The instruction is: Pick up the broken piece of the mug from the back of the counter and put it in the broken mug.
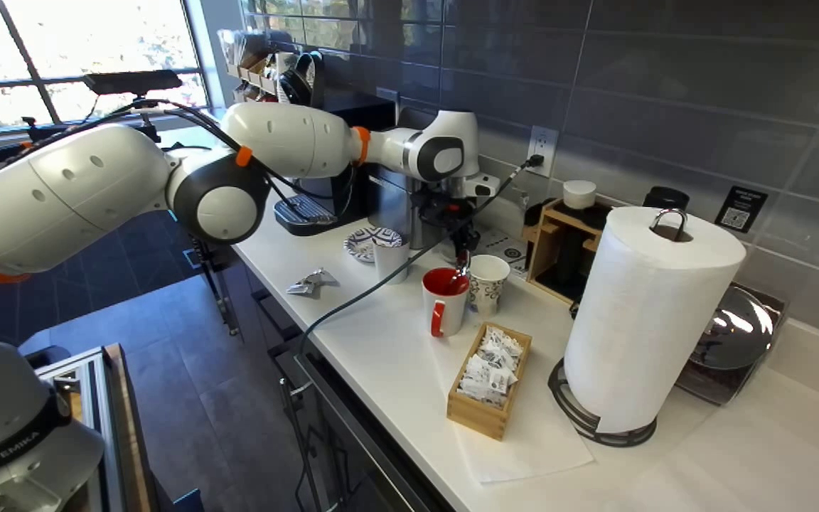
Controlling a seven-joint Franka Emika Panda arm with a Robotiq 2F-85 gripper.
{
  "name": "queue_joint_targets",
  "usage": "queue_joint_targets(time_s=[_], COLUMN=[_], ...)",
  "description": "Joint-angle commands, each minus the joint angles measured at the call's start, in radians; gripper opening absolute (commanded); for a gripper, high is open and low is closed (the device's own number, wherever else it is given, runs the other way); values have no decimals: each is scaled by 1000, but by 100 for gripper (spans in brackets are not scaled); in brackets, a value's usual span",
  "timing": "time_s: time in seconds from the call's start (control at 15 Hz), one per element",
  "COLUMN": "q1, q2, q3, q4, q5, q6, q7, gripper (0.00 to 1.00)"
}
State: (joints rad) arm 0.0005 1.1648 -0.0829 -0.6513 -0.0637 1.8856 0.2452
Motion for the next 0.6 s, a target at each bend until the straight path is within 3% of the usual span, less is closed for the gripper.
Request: queue_joint_targets(time_s=[0.0,0.33,0.47,0.53], q1=[-2,8,8,7], q2=[16,24,24,22], q3=[-8,-31,-35,-33], q4=[45,54,60,61], q5=[-2,-27,-26,-22], q6=[-59,-128,-143,-155], q7=[14,8,13,15], gripper=[1,2,36,41])
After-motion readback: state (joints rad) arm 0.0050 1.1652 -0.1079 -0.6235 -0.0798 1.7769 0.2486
